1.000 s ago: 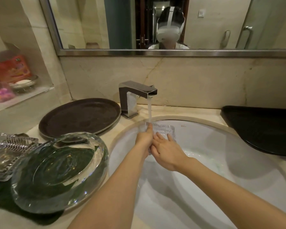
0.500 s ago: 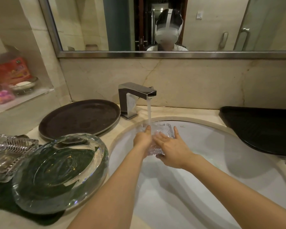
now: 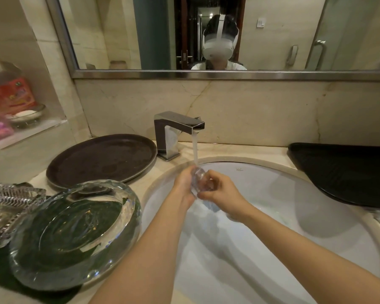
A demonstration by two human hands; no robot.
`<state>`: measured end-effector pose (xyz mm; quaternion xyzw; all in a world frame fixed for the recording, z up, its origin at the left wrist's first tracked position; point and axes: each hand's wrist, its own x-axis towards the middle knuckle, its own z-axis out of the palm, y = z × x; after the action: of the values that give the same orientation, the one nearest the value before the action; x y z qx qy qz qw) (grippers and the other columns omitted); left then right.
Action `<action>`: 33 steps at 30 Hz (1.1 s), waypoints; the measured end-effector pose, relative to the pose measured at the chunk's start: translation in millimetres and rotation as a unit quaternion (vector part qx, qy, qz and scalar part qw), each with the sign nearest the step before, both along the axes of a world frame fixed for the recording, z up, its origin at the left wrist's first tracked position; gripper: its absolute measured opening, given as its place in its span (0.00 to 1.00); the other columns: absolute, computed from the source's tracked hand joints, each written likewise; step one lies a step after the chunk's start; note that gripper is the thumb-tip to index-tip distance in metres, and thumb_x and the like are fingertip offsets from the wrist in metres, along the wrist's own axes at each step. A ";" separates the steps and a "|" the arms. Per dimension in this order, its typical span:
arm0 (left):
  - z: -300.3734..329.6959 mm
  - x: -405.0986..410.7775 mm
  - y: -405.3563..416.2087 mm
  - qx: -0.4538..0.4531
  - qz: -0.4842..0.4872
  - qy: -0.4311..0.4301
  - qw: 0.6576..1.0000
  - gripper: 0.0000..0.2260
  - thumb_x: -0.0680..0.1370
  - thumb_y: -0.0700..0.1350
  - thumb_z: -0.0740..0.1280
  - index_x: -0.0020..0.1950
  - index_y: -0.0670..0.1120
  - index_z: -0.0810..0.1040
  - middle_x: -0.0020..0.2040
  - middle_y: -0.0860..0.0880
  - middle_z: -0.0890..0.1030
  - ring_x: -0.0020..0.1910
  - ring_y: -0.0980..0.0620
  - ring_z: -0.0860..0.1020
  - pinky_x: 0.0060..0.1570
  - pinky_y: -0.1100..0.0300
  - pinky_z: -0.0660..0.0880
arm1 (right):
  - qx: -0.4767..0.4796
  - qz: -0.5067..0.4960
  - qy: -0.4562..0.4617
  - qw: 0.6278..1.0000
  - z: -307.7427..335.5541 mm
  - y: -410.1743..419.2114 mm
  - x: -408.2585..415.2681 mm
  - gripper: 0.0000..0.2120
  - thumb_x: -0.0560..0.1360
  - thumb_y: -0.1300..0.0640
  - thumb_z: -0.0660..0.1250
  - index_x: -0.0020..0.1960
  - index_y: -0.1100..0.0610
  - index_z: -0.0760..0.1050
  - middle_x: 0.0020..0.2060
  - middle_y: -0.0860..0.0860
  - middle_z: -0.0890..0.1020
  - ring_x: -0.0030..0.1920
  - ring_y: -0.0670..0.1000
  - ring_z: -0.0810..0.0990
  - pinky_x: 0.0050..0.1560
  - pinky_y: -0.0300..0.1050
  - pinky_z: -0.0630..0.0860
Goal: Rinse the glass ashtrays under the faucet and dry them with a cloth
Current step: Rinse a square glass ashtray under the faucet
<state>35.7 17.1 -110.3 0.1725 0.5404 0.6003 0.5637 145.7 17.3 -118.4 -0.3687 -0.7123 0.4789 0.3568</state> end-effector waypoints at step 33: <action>1.0 8.7 -1.5 -0.010 0.087 0.190 0.978 0.21 0.78 0.62 0.56 0.52 0.44 0.74 0.47 0.45 0.79 0.45 0.47 0.77 0.46 0.54 0.74 | 0.210 -0.083 -0.278 0.934 -5.1 13.6 -12.2 0.25 0.81 0.50 0.48 0.76 0.53 0.50 0.76 0.48 0.53 0.76 0.49 0.46 0.74 0.54 0.49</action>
<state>44.4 15.6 -109.2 0.2301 0.6561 0.5982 0.3984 133.5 30.9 -123.5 -0.4616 -0.8344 0.1657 0.2516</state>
